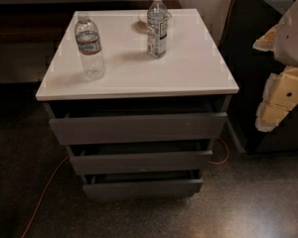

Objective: Place water bottle into bottom drawer

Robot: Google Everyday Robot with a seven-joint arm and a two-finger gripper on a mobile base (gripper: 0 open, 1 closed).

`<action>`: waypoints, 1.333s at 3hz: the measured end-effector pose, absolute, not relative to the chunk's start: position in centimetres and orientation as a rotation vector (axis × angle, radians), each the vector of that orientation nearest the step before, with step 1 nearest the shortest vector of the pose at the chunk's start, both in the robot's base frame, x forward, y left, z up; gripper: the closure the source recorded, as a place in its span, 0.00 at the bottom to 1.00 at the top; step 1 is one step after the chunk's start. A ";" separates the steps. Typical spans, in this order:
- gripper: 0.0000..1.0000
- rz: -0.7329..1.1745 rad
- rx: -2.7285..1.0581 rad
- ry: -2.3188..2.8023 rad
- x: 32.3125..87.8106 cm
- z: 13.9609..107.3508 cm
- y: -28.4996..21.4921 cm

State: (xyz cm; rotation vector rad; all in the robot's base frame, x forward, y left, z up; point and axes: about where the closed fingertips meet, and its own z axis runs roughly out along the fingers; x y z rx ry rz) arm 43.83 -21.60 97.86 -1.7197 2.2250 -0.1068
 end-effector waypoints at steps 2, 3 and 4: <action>0.00 -0.035 -1.688 2.246 43.1 95.5 -19.8; 0.00 0.034 -1.701 2.243 42.6 92.7 -18.1; 0.00 0.170 -1.730 2.235 42.4 87.0 -16.3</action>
Offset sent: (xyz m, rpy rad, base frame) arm -0.0142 0.0313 -0.0509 0.0908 0.0886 -0.0285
